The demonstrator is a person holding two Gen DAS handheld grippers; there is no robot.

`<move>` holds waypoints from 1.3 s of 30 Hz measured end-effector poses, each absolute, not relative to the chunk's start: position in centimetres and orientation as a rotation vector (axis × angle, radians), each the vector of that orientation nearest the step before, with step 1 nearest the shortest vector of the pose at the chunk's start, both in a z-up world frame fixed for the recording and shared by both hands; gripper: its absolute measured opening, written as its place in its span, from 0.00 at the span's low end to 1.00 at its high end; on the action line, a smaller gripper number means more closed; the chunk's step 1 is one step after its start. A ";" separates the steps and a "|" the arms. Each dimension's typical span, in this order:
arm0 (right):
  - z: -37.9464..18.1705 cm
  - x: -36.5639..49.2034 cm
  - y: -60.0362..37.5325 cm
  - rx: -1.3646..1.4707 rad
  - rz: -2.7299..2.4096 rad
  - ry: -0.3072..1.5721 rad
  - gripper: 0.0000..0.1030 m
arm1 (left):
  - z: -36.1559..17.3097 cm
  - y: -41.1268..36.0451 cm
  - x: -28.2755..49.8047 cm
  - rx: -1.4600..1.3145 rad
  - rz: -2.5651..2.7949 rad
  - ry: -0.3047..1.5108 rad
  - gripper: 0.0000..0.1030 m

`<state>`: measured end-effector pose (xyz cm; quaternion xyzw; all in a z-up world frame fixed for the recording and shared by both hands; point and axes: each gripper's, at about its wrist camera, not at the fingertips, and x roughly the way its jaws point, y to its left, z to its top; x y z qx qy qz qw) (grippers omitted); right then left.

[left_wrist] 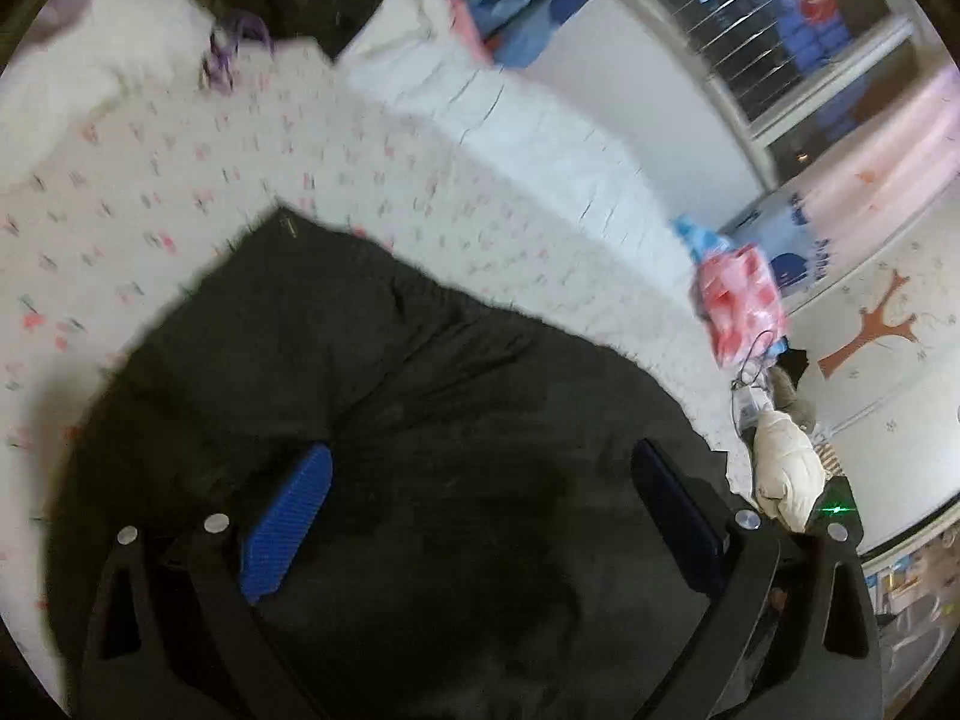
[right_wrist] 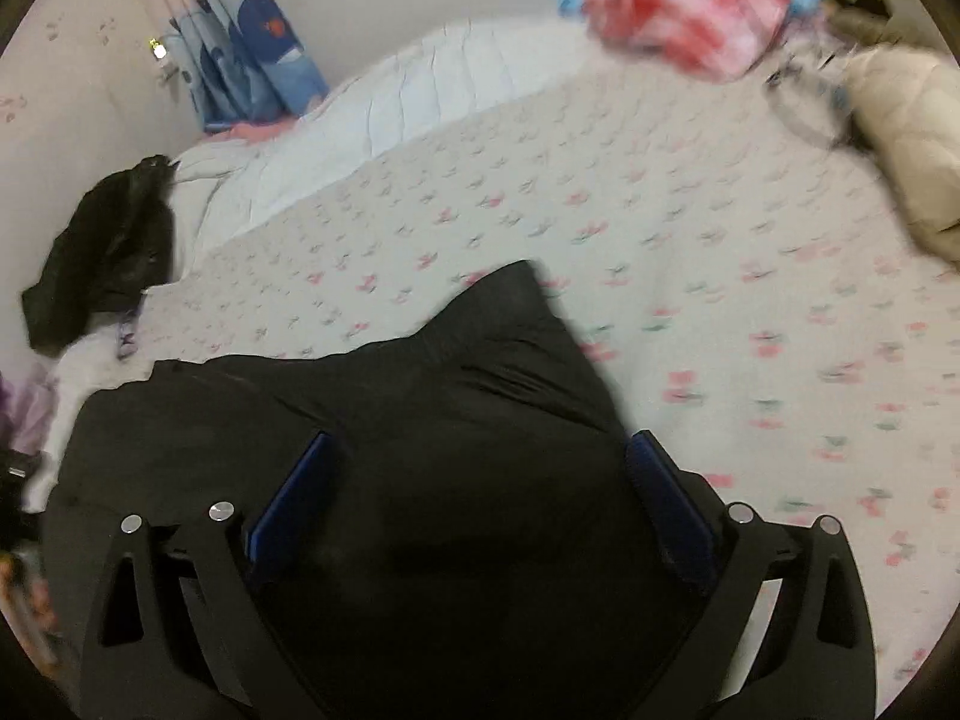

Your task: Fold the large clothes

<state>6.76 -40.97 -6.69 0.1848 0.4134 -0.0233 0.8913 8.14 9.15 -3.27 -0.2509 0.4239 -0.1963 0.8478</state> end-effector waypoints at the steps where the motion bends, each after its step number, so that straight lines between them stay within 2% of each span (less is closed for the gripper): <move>1: -8.0 6.8 -41.5 0.399 -0.053 0.895 0.93 | -4.0 9.6 7.8 -0.502 -0.392 0.880 0.93; 3: -9.5 6.2 -42.4 0.465 -0.019 0.904 0.93 | -6.1 9.8 8.2 -0.533 -0.400 0.915 0.93; 7: -7.4 5.8 -41.9 0.423 -0.020 0.933 0.93 | -4.4 10.3 6.9 -0.519 -0.370 0.918 0.93; 11: -2.8 -0.8 -40.4 0.397 0.039 0.758 0.93 | -1.6 12.5 1.6 -0.505 -0.406 0.874 0.93; 12: -2.9 -1.9 -39.8 0.349 0.043 0.771 0.93 | -1.4 13.4 -0.2 -0.490 -0.396 0.880 0.93; 15: -6.8 -3.1 -38.1 0.175 0.045 0.994 0.93 | -2.2 16.2 -3.6 -0.511 -0.366 0.930 0.93; 18: -5.1 -6.8 -38.4 0.287 0.059 0.912 0.93 | -3.1 19.6 -7.7 -0.620 -0.321 0.983 0.93; 21: -2.1 -10.2 -36.8 0.240 0.110 0.834 0.93 | -4.3 20.8 -10.8 -0.759 -0.362 1.048 0.93; 26: -2.1 -14.0 -39.0 0.571 0.228 0.862 0.93 | -6.9 18.9 -14.1 -1.032 -0.545 1.116 0.93; 33: -2.5 -16.8 -35.4 0.754 0.452 0.954 0.93 | -8.6 13.9 -13.1 -1.056 -0.561 1.178 0.93; 39: -4.5 -13.0 -24.5 0.680 0.624 1.122 0.93 | -4.5 13.5 -12.9 -1.020 -0.583 1.000 0.93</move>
